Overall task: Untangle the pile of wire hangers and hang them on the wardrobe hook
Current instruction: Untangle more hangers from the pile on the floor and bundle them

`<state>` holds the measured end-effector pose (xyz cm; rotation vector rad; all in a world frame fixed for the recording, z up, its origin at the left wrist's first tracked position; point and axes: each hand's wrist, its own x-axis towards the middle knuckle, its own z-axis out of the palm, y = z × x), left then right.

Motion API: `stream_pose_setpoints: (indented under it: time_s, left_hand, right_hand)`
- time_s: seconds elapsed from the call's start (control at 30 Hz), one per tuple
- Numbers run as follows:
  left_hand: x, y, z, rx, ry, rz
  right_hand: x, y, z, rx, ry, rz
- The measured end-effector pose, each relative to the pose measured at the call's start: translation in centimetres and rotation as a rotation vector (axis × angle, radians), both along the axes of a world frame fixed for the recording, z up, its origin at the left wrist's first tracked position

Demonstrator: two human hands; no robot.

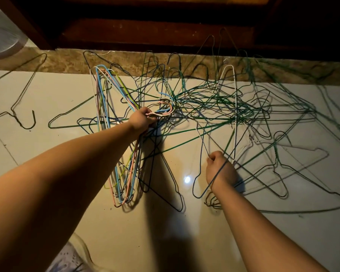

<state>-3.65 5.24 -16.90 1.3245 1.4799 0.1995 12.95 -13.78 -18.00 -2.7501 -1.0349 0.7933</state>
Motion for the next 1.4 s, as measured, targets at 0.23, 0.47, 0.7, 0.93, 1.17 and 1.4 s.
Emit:
stream_pose_setpoints:
  time_s: [0.23, 0.47, 0.7, 0.93, 1.17, 1.4]
  left_hand:
    - [-2.9, -0.3, 3.8, 0.175, 0.081, -0.04]
    - [-9.9, -3.6, 8.6, 0.251, 0.213, -0.145]
    - [-20.6, -6.2, 8.3, 0.275, 0.506, -0.274]
    - [-25.1, -11.1, 3.0, 0.088, 0.482, -0.083]
    - [-22.7, -9.4, 1.4, 0.11, 0.621, -0.165]
    - [-20.7, -8.5, 1.5, 0.054, 0.553, 0.02]
  right_hand:
    - [-1.6, -1.5, 0.3, -0.007, -0.097, 0.148]
    - [-4.5, -3.4, 0.1, 0.037, -0.093, 0.124]
    - [-6.5, -5.7, 0.4, 0.081, -0.048, 0.154]
    - [-6.7, -3.7, -0.2, 0.027, -0.143, 0.25]
    - [-8.5, -2.3, -0.9, 0.065, -0.006, 0.203]
    - [-8.4, -1.5, -1.1, 0.129, 0.013, 0.174]
